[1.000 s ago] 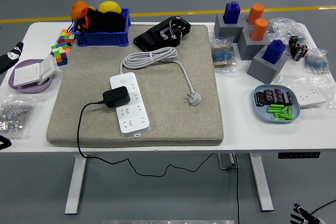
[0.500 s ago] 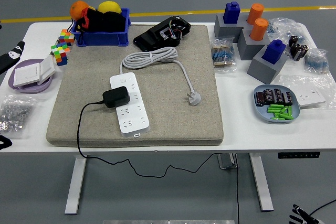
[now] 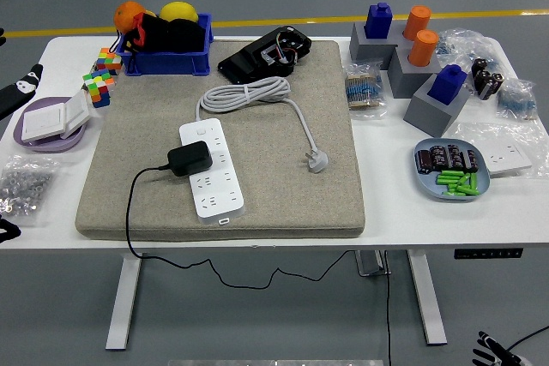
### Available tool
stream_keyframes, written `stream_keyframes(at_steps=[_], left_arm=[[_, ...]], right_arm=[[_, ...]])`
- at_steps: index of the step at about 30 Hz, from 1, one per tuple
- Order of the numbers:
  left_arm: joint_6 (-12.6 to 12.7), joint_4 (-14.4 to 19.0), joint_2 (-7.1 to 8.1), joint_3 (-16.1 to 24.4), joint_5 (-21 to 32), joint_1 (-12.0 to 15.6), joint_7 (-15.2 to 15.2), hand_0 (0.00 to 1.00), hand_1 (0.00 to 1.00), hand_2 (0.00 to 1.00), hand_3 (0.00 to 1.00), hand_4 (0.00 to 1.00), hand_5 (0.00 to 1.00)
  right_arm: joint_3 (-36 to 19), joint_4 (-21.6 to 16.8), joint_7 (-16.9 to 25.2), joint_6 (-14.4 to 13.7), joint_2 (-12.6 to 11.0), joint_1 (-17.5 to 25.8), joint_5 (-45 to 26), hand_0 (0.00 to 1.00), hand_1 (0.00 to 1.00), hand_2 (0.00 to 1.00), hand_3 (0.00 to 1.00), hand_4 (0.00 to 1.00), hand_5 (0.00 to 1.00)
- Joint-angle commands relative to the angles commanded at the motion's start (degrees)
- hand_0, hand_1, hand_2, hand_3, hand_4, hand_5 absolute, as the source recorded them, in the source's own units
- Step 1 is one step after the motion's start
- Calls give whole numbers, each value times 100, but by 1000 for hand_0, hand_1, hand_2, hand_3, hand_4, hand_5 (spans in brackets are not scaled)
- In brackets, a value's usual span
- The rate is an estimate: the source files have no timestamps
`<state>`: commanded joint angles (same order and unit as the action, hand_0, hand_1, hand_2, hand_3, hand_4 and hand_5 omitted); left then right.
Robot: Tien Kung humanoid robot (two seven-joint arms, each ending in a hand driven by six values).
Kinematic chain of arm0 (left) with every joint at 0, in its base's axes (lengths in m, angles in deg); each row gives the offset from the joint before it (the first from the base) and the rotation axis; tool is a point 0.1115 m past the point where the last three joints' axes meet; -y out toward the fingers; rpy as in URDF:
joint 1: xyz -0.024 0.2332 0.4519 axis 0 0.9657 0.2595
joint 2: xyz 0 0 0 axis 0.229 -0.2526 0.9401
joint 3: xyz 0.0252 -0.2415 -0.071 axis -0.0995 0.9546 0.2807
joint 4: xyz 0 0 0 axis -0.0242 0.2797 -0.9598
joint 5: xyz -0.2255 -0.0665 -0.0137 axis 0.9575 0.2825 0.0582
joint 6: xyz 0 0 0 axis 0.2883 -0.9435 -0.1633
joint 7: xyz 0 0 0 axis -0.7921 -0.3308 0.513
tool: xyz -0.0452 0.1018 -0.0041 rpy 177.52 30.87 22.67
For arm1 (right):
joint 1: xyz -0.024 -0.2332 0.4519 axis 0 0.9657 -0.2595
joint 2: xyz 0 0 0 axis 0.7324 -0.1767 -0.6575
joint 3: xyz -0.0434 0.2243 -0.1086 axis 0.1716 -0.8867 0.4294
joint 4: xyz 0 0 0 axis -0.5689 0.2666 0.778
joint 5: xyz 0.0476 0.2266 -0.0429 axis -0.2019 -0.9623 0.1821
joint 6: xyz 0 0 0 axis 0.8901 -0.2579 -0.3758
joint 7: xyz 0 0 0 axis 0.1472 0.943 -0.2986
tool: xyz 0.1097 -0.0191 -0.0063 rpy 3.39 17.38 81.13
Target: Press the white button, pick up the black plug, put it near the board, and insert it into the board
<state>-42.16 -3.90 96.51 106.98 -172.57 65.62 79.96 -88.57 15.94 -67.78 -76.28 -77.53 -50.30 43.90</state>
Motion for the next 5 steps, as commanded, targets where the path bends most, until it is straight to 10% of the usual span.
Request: stream_keyframes(at_steps=[5], left_arm=[[-8, 10, -3, -28, -1, 0, -13, 945, 935, 841, 833, 774, 114]], right_arm=[[33, 0, -7, 5, -6, 10, -16, 778, 664, 645, 626, 716, 472]])
